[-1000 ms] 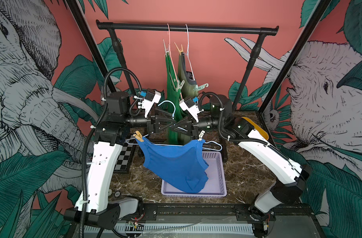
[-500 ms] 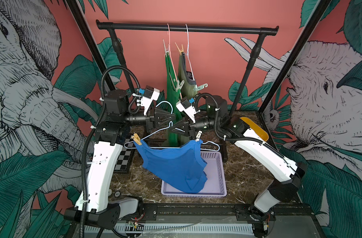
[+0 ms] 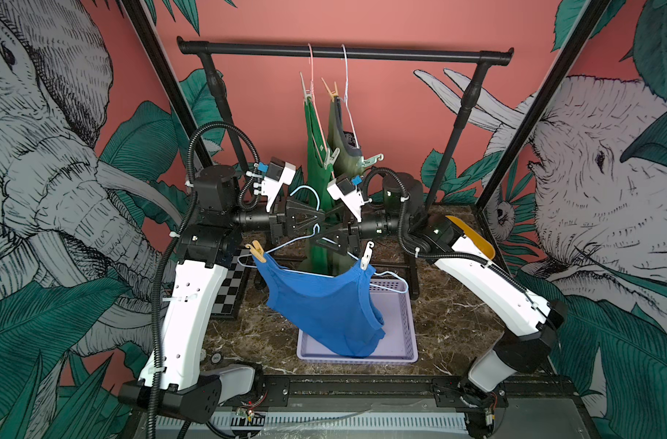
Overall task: Remove the clothespins securing tank tops to the hanger
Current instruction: Pick up the hanger from the clothesline.
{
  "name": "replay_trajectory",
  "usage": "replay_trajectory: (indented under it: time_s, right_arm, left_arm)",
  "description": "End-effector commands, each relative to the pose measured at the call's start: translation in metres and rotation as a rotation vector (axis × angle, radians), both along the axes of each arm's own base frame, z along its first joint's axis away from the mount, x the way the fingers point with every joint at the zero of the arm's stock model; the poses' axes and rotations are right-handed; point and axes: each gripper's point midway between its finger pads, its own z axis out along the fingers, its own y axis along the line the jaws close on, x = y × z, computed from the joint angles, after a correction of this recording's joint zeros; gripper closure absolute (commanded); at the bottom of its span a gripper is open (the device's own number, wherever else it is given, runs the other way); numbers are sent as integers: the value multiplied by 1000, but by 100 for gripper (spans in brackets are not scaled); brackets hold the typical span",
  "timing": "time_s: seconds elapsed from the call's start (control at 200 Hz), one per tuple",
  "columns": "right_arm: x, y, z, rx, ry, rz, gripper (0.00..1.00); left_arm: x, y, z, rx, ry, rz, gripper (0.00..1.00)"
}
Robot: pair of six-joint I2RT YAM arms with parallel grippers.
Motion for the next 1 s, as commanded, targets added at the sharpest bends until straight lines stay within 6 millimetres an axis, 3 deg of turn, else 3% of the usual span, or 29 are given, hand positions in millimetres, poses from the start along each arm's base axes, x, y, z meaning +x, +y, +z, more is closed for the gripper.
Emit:
replay_trajectory:
  time_s: [0.0, 0.165, 0.35, 0.475, 0.525, 0.59, 0.63, 0.665, 0.85, 0.875, 0.99]
  right_arm:
    - [11, -37, 47, 77, -88, -125, 25]
    - [23, -92, 69, 121, -90, -249, 18]
    - [-14, -137, 69, 142, -107, -284, 11]
    - [-36, -140, 35, 126, -7, -220, 13]
    - [-38, -141, 14, 113, 32, -222, 14]
    - [-41, -142, -4, 103, 59, -220, 15]
    - [-44, -141, -5, 103, 61, -211, 15]
    - [-42, -136, -21, 75, 86, -211, 16]
    - [-39, -117, -32, 30, 61, -206, 16]
    - [-40, -115, -21, 46, 43, -199, 17]
    - [-39, -103, -22, 37, 35, -181, 19]
  left_arm:
    - [-8, 0, 2, -4, -23, -21, 100]
    - [-6, 1, -3, 13, -34, 2, 100]
    - [10, 1, -10, 38, -26, 69, 100]
    - [11, 1, -14, 42, -9, 73, 100]
    - [11, 1, -15, 44, -3, 74, 100]
    - [11, 1, -16, 46, -1, 74, 100]
    - [12, 1, -16, 45, 3, 78, 100]
    - [13, 0, -15, 42, 8, 78, 100]
    - [17, -1, -16, 27, 28, 69, 100]
    - [17, -1, -17, 28, 29, 70, 100]
    - [18, -1, -21, 36, 30, 77, 100]
